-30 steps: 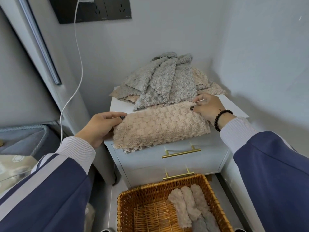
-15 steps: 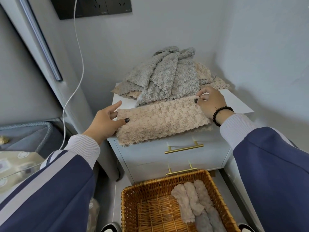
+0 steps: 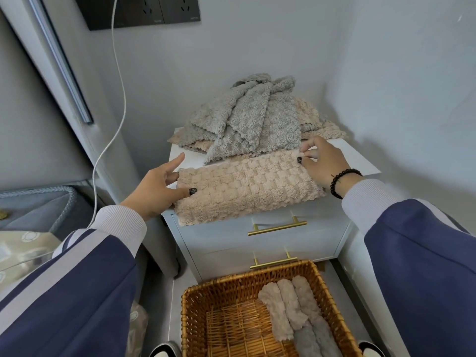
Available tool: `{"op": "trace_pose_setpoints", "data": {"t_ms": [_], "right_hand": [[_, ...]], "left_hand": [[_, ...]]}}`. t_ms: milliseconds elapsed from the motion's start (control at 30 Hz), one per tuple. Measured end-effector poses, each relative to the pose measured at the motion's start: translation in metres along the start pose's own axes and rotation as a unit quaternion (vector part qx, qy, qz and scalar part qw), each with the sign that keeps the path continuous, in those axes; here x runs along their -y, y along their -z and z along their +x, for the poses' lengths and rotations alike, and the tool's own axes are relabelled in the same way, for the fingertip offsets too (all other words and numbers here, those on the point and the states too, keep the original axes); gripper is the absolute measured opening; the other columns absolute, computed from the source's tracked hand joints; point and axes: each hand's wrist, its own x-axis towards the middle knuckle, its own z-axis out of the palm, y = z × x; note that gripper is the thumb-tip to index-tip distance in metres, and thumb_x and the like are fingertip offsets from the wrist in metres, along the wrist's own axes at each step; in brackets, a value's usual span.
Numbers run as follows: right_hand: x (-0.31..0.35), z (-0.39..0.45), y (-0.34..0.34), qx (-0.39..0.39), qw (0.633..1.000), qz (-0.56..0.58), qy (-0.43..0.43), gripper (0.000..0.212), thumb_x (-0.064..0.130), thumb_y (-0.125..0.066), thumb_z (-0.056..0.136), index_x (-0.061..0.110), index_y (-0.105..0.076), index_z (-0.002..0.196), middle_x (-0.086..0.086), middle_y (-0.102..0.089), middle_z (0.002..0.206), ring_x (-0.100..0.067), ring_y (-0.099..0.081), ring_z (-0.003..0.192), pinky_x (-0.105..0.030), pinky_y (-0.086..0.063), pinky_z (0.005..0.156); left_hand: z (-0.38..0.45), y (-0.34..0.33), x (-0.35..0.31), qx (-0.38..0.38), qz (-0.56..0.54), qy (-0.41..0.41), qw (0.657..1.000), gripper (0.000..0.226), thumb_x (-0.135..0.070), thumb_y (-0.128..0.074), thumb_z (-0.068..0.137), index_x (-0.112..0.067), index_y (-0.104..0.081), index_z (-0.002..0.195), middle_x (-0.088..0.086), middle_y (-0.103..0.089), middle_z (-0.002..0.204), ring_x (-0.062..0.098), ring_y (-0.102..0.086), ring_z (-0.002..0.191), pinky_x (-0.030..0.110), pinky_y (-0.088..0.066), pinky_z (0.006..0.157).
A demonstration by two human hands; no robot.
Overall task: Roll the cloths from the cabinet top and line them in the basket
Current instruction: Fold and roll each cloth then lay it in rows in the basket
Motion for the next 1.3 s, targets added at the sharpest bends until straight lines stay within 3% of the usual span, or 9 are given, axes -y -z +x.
{"op": "trace_pose_setpoints", "data": {"t_ms": [133,267,500,600,733,867,967,1133,1300], "right_hand": [[0.0,-0.002,-0.001,0.017,0.999,-0.039,0.013,0.013,0.018,-0.051,0.096,0.02,-0.047,0.108,-0.007,-0.057,0.13,-0.017,-0.056,0.071,-0.023,-0.038,0.057],[0.002,-0.006,-0.003,-0.005,0.996,-0.086,0.019,0.022,0.02,-0.055,0.094,0.014,-0.047,0.114,-0.007,-0.058,0.124,-0.02,-0.054,0.08,-0.026,-0.038,0.072],[0.013,-0.008,-0.007,-0.124,0.978,-0.169,-0.003,0.031,0.03,-0.048,0.096,0.009,-0.049,0.117,-0.013,-0.043,0.126,-0.032,-0.051,0.105,-0.038,-0.044,0.081],[0.026,-0.008,-0.019,-0.132,0.971,-0.189,0.066,0.03,0.024,-0.047,0.094,0.008,-0.052,0.119,-0.013,-0.043,0.128,-0.031,-0.043,0.116,-0.041,-0.041,0.092],[0.043,-0.016,-0.047,-0.031,0.955,-0.183,0.232,0.036,0.016,-0.043,0.096,0.007,-0.051,0.13,-0.008,-0.047,0.139,-0.021,-0.04,0.129,-0.033,-0.029,0.109],[0.052,-0.029,-0.079,0.093,0.916,-0.234,0.314,0.04,0.026,-0.032,0.102,0.013,-0.046,0.138,-0.006,-0.04,0.149,-0.021,-0.028,0.142,-0.04,-0.02,0.118],[0.052,-0.028,-0.084,0.148,0.9,-0.304,0.274,0.049,0.035,-0.019,0.104,0.018,-0.029,0.149,-0.001,-0.023,0.158,-0.017,-0.016,0.146,-0.038,-0.01,0.119],[0.039,-0.014,-0.068,0.188,0.898,-0.34,0.205,0.06,0.052,-0.013,0.1,0.024,-0.011,0.153,0.001,-0.008,0.161,-0.016,-0.005,0.148,-0.041,-0.002,0.12],[0.025,-0.003,-0.047,0.178,0.914,-0.342,0.126,0.068,0.061,-0.006,0.095,0.025,-0.009,0.154,0.001,-0.005,0.161,-0.017,0.0,0.148,-0.047,-0.001,0.119]], "left_hand": [[-0.001,-0.002,-0.002,-0.011,0.022,-0.016,1.0,0.077,-0.004,-0.072,0.083,-0.03,-0.037,0.146,0.001,-0.05,0.141,0.014,-0.042,0.135,0.014,-0.049,0.082],[-0.001,-0.001,-0.003,-0.05,0.05,-0.024,0.997,0.068,-0.008,-0.074,0.081,-0.027,-0.046,0.141,0.003,-0.056,0.137,0.019,-0.055,0.123,0.039,-0.051,0.097],[0.005,0.005,-0.023,-0.109,0.297,0.032,0.948,0.054,-0.042,-0.06,0.09,-0.017,-0.05,0.136,0.003,-0.067,0.119,0.026,-0.062,0.107,0.037,-0.051,0.089],[0.003,0.0,-0.046,-0.179,0.35,0.011,0.919,0.039,-0.038,-0.047,0.096,-0.014,-0.053,0.127,0.007,-0.066,0.114,0.029,-0.061,0.096,0.036,-0.049,0.076],[0.0,-0.036,-0.055,-0.143,0.275,-0.077,0.948,0.036,-0.023,-0.042,0.097,-0.017,-0.05,0.132,0.009,-0.058,0.126,0.028,-0.064,0.086,0.043,-0.056,0.078],[0.004,-0.074,-0.03,-0.065,0.291,-0.117,0.947,0.035,-0.018,-0.034,0.097,-0.007,-0.044,0.129,0.014,-0.051,0.132,0.033,-0.048,0.121,0.046,-0.04,0.1],[0.011,-0.079,-0.019,-0.019,0.376,-0.075,0.924,0.053,-0.029,-0.022,0.103,-0.01,-0.019,0.152,0.006,-0.018,0.16,0.02,-0.011,0.148,0.04,-0.011,0.12],[0.018,-0.074,-0.019,0.026,0.383,-0.037,0.923,0.059,-0.042,-0.015,0.102,-0.017,-0.007,0.155,0.001,-0.003,0.162,0.018,0.002,0.149,0.04,0.0,0.121],[0.02,-0.062,-0.009,-0.025,0.35,0.011,0.936,0.062,-0.054,-0.003,0.099,-0.027,-0.011,0.154,-0.004,-0.009,0.162,0.018,-0.001,0.149,0.045,0.0,0.12]]}}
